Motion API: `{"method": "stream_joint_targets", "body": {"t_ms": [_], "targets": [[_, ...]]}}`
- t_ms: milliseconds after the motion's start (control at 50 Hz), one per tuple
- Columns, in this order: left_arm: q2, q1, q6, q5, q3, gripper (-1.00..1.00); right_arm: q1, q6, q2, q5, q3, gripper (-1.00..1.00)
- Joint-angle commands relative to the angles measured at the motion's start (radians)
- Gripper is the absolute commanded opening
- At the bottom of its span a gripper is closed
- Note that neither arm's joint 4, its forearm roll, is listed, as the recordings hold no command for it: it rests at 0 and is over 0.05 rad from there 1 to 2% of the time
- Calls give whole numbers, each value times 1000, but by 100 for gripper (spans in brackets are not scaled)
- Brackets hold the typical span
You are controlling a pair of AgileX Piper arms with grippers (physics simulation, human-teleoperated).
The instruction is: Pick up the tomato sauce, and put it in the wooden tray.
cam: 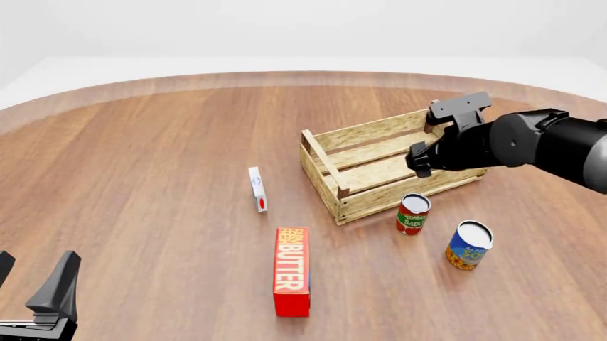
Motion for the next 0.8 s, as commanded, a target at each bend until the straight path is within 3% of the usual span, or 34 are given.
{"method": "stream_joint_targets", "body": {"t_ms": [20,800], "targets": [[0,0,0,0,0,100,0,2,-2,-19,57,100],[0,0,0,0,0,100,60,79,129,-168,183,100]]}}
